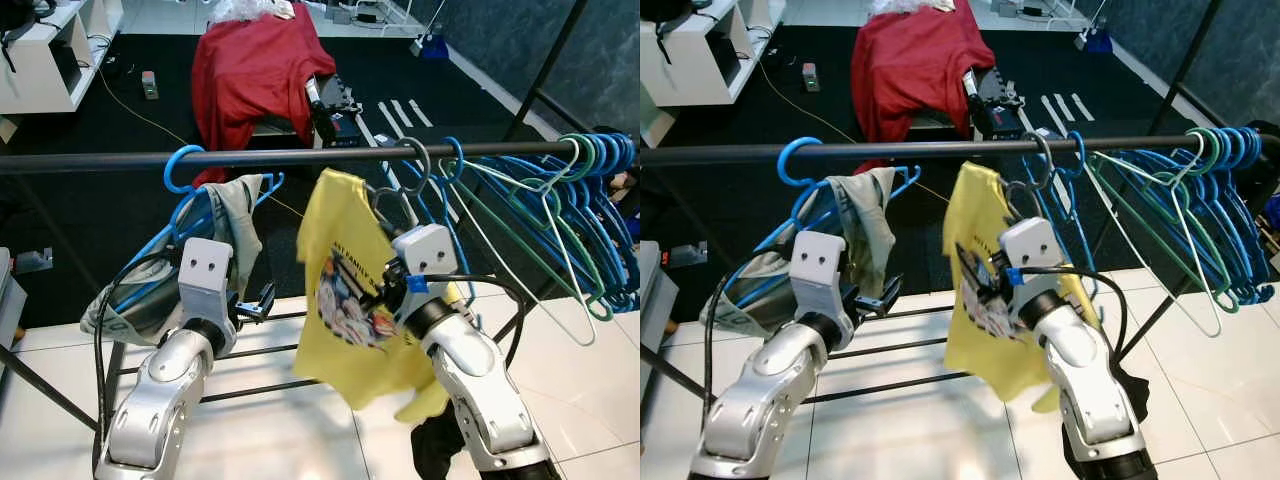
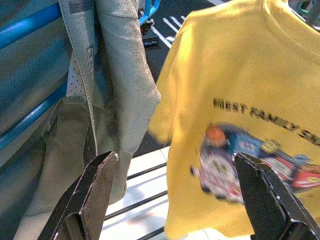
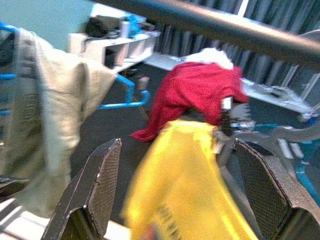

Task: Hang hanger

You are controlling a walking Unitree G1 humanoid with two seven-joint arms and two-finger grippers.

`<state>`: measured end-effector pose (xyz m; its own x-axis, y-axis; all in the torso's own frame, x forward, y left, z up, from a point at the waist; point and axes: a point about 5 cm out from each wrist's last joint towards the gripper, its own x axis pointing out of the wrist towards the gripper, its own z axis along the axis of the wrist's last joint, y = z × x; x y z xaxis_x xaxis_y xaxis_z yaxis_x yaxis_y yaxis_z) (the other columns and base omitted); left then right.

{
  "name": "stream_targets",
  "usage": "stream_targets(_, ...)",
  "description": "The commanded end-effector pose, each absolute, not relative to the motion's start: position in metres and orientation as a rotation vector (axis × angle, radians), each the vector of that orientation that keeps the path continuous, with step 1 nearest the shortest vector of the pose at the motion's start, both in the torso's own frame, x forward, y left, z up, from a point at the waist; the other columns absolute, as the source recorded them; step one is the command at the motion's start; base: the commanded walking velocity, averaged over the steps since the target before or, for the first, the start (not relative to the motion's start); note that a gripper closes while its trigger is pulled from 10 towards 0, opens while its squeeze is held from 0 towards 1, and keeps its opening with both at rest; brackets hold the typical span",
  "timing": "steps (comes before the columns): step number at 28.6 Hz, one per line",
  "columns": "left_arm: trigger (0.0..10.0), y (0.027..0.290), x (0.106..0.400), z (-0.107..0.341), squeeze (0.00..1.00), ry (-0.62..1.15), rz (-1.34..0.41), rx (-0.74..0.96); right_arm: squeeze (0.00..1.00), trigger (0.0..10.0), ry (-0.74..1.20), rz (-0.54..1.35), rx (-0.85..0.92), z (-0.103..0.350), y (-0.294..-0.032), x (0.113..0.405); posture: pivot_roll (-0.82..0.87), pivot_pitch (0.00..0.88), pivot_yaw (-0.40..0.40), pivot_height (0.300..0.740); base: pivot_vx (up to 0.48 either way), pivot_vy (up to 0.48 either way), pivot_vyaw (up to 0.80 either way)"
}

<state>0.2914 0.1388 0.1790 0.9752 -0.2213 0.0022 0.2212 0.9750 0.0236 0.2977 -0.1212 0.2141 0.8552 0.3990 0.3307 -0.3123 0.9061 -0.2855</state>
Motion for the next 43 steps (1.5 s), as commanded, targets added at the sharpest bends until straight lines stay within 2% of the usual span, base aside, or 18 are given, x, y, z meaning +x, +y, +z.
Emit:
stream_targets(1,10.0,0.140,0.290,0.171,0.00,0.036,-0.220,0.016,0.00,10.0,-0.444,0.308,-0.213,0.223,-0.130,0.297,-0.06,0.182,-0.050,0.740,0.000,0.000,0.00)
stream_targets(6,10.0,0.140,0.290,0.171,0.00,0.038,-0.221,0.016,0.00,10.0,-0.485,0.273,-0.191,0.231,-0.135,0.298,-0.06,0.186,-0.049,0.740,0.000,0.000,0.00)
stream_targets(7,10.0,0.140,0.290,0.171,0.00,0.039,-0.222,0.016,0.06,10.0,-0.508,0.260,-0.185,0.236,-0.138,0.299,-0.07,0.186,-0.050,0.740,0.000,0.000,0.00)
stream_targets(8,10.0,0.140,0.291,0.171,0.00,0.039,-0.221,0.014,1.00,10.0,-0.523,0.235,-0.184,0.241,-0.142,0.300,-0.07,0.192,-0.051,0.740,0.000,0.000,0.00)
stream_targets(11,10.0,0.140,0.290,0.171,0.00,0.041,-0.221,0.013,1.00,10.0,-0.513,0.168,-0.187,0.244,-0.152,0.302,-0.07,0.192,-0.050,0.740,0.000,0.000,0.00)
stream_targets(12,10.0,0.139,0.290,0.171,0.00,0.043,-0.223,0.010,0.75,10.0,-0.502,0.146,-0.181,0.243,-0.156,0.303,-0.07,0.195,-0.050,0.740,0.000,0.000,0.00)
stream_targets(13,10.0,0.139,0.290,0.170,0.00,0.044,-0.224,0.009,0.75,10.0,-0.495,0.135,-0.176,0.243,-0.158,0.304,-0.07,0.195,-0.050,0.740,0.000,0.000,0.00)
stream_targets(14,10.0,0.138,0.290,0.170,0.00,0.045,-0.225,0.007,0.00,10.0,-0.488,0.130,-0.173,0.242,-0.160,0.304,-0.07,0.198,-0.050,0.740,0.000,0.000,0.00)
stream_targets(26,10.0,0.136,0.290,0.170,0.00,0.049,-0.233,0.004,0.00,10.0,-0.356,0.171,-0.177,0.231,-0.181,0.313,-0.08,0.205,-0.053,0.740,0.000,0.000,0.00)
stream_targets(27,10.0,0.135,0.290,0.170,0.00,0.050,-0.235,0.003,0.00,10.0,-0.258,0.252,-0.163,0.221,-0.187,0.317,-0.08,0.208,-0.053,0.740,0.000,0.000,0.00)
stream_targets(31,10.0,0.136,0.290,0.170,0.00,0.049,-0.235,0.005,0.00,10.0,-0.174,0.312,-0.179,0.213,-0.200,0.322,-0.08,0.212,-0.055,0.740,0.000,0.000,0.00)
stream_targets(37,10.0,0.136,0.289,0.170,0.00,0.052,-0.238,0.006,0.00,10.0,-0.141,0.344,-0.221,0.214,-0.213,0.327,-0.08,0.218,-0.051,0.740,0.000,0.000,0.00)
stream_targets(40,10.0,0.136,0.289,0.170,0.00,0.054,-0.240,0.011,0.00,10.0,-0.187,0.335,-0.255,0.230,-0.223,0.331,-0.08,0.220,-0.049,0.740,0.000,0.000,0.00)
stream_targets(43,10.0,0.136,0.289,0.169,0.00,0.056,-0.243,0.014,0.00,10.0,-0.183,0.363,-0.227,0.234,-0.226,0.332,-0.08,0.222,-0.047,0.740,0.000,0.000,0.00)
